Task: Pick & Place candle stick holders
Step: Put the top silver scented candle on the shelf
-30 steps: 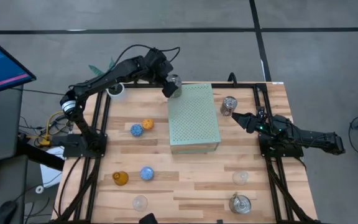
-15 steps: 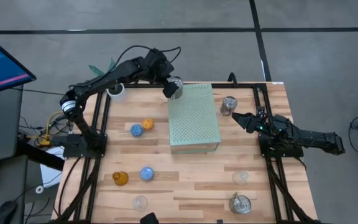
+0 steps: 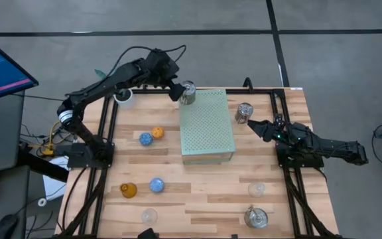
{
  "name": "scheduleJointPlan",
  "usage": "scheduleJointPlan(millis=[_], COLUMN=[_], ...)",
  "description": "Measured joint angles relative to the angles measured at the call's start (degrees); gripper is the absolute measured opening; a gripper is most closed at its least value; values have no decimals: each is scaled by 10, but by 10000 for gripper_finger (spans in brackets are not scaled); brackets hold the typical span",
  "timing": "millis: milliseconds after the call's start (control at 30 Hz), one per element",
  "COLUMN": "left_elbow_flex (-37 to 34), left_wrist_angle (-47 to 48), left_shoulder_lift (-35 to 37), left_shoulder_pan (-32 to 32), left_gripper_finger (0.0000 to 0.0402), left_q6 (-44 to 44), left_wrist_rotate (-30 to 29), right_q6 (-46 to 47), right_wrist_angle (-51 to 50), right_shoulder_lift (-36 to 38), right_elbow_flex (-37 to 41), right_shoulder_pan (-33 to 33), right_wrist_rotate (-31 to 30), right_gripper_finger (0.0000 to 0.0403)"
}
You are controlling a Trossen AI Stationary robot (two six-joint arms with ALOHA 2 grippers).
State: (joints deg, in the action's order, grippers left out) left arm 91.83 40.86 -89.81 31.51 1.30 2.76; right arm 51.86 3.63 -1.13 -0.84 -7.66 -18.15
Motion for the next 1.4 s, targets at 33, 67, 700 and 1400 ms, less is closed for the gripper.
scheduleJointPlan(millis=[33,67,700,1400], left_elbow_flex=[0,0,0,0], left_wrist_angle=[4,6,6,2], left_shoulder_lift=[7,14,153,196], left_shoulder_pan=[1,1,-1,-1], left_gripper_finger=[370,370,370,370], left_q6=[0,0,-35,-37], left_wrist_rotate=[0,-1,-2,-2], right_q6=[-8,-20,-299,-461], right_wrist_angle=[10,13,-379,-589], right_shoulder_lift=[0,0,-348,-700], right_elbow_flex=[-1,-6,-428,-588], right_shoulder_pan=[0,0,-14,-328], right_wrist_rotate=[-1,-1,-152,113], right_gripper_finger=[395,395,395,395])
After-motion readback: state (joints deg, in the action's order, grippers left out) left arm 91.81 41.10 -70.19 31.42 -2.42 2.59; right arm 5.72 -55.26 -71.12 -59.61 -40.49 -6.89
